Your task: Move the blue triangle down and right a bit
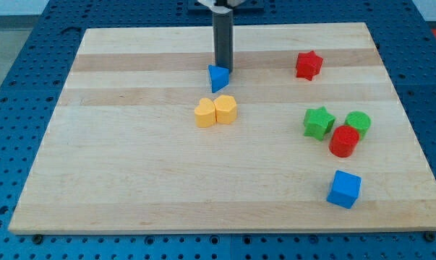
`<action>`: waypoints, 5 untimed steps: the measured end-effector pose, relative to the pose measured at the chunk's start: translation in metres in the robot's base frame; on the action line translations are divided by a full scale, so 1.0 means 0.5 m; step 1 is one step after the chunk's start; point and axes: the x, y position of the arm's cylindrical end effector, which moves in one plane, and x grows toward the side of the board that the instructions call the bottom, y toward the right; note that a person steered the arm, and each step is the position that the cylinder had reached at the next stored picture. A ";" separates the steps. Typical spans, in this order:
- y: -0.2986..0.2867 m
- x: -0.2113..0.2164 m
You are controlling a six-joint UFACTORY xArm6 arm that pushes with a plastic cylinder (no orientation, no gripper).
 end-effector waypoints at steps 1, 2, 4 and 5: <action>-0.001 0.039; -0.083 0.076; -0.098 0.075; -0.027 0.072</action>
